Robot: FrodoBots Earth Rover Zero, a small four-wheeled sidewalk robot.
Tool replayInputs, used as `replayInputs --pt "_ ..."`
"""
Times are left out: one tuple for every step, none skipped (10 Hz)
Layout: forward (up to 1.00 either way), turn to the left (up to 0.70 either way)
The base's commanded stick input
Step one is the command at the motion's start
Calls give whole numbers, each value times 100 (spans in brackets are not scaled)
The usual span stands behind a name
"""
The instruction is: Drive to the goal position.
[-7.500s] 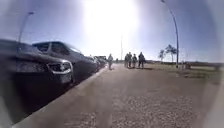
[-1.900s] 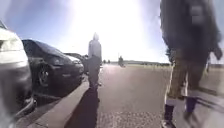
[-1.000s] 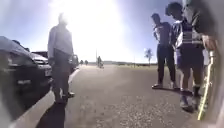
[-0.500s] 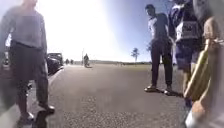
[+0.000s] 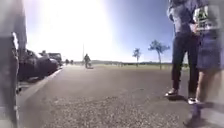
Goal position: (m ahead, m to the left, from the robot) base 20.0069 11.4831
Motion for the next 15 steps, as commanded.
replayInputs --pt "100 0" --pt "100 0" --pt "100 0" --pt "100 0" --pt "100 0" --pt "100 0" --pt "100 0" --pt "100 0" --pt "100 0" --pt "100 0" --pt "100 0" --pt "100 40" --pt "100 40" --pt "100 40" --pt "100 40"
